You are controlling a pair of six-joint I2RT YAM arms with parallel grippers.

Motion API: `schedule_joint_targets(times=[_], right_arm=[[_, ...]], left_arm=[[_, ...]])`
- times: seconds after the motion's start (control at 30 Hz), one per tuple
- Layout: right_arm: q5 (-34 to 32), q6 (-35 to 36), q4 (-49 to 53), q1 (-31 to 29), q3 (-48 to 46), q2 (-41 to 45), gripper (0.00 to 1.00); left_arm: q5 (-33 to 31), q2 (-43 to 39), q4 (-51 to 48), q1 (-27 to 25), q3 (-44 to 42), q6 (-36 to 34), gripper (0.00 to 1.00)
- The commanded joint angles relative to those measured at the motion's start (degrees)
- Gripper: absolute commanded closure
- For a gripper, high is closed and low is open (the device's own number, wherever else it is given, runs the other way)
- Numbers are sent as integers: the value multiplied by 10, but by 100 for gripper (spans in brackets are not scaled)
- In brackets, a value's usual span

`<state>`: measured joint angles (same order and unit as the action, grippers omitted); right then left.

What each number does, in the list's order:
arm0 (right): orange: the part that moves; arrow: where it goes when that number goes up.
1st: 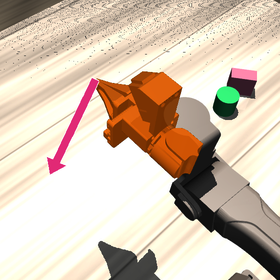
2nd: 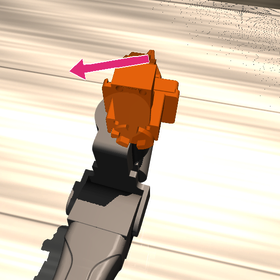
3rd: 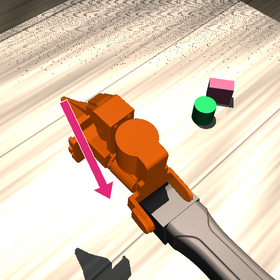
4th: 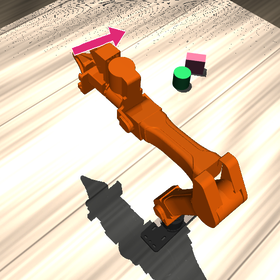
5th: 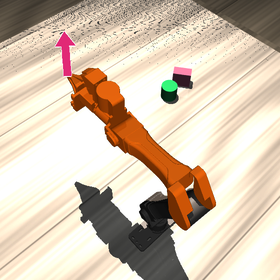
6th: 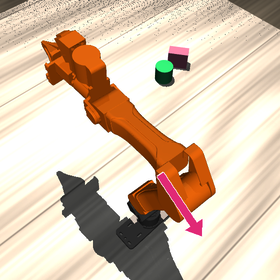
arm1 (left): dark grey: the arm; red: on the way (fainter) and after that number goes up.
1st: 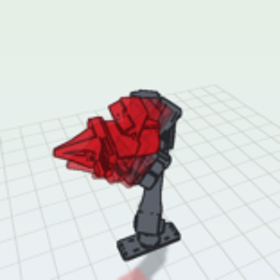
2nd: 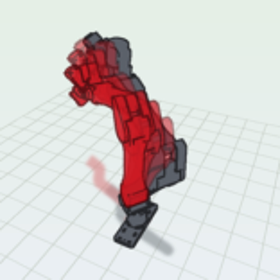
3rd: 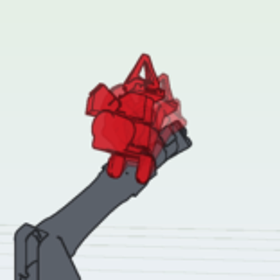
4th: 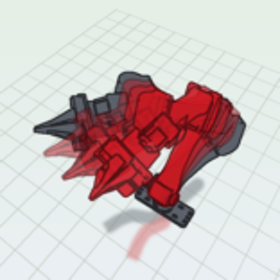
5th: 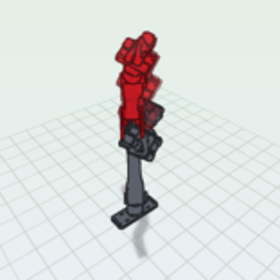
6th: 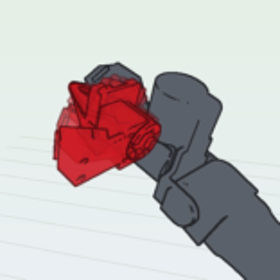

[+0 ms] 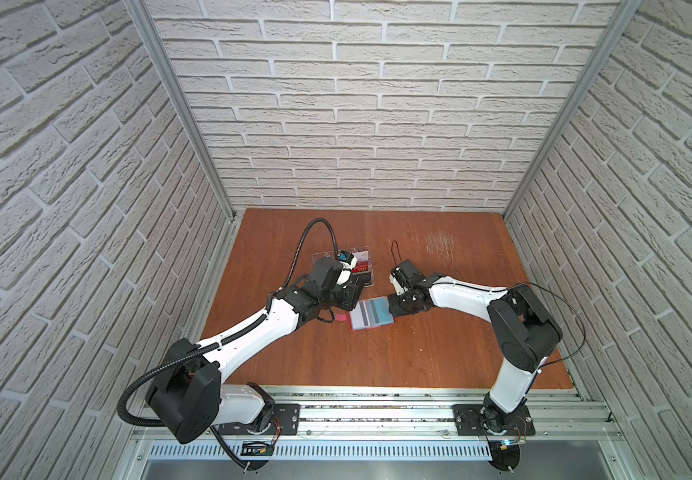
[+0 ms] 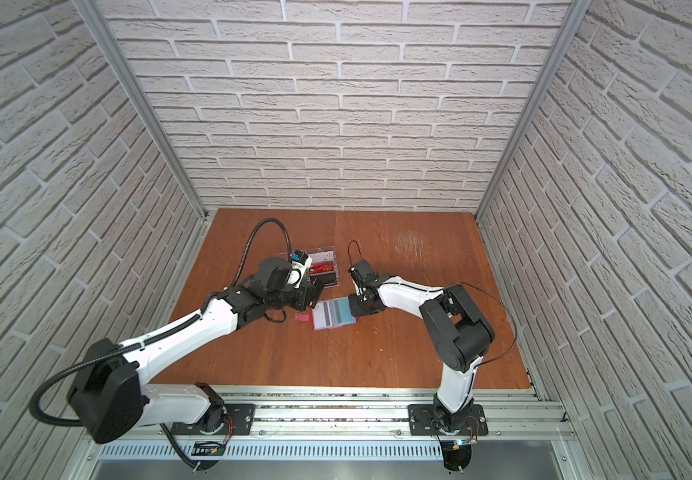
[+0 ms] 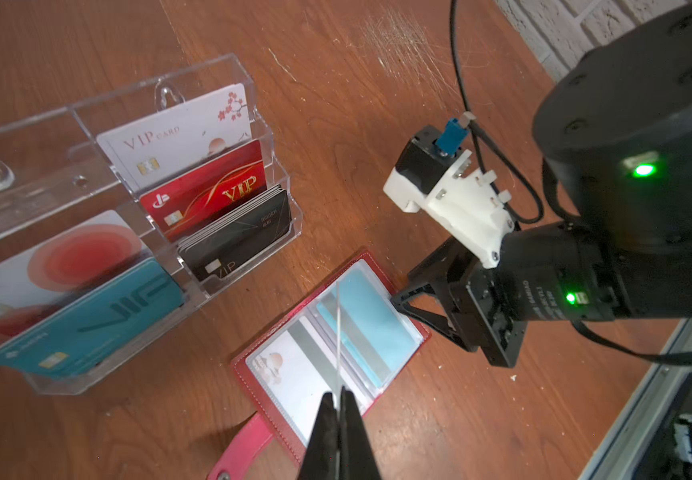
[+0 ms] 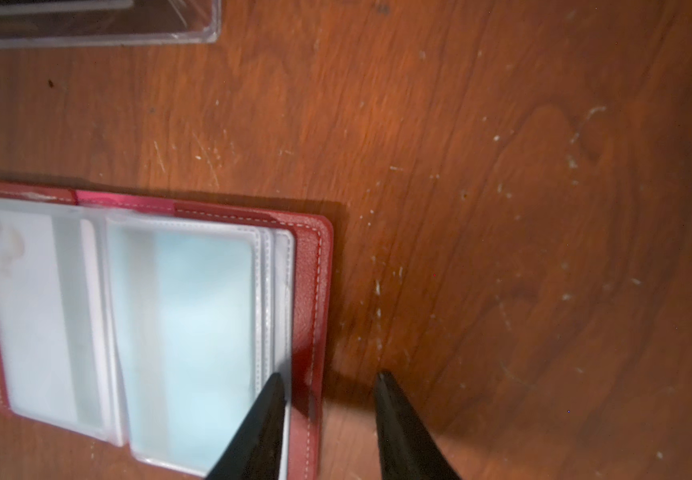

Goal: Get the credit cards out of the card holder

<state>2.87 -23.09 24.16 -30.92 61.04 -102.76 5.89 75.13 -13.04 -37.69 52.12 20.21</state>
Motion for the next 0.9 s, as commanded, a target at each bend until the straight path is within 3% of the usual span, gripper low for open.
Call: schedule_joint_targets(times=[0.0, 0.2, 0.33, 0.57, 0.7, 0.87], right_arm=[[2, 6, -19, -2, -24, 41, 51], [-4, 6, -56, -2, -61, 103, 18], [-16, 10, -68, -2, -78, 138, 6], [-32, -1, -94, 8, -110, 191, 1], [-15, -9, -102, 29, -121, 194, 0], [5, -15, -112, 45, -128, 195, 0]], left_arm=[[-37, -16, -26, -2, 26, -120, 100], [-36, -12, -26, 6, 61, -256, 100], [7, 2, -33, 30, 79, -302, 100], [1, 84, -100, 36, 128, -432, 100], [45, 126, -99, 45, 137, -465, 100], [41, 187, -114, 48, 189, -507, 100]])
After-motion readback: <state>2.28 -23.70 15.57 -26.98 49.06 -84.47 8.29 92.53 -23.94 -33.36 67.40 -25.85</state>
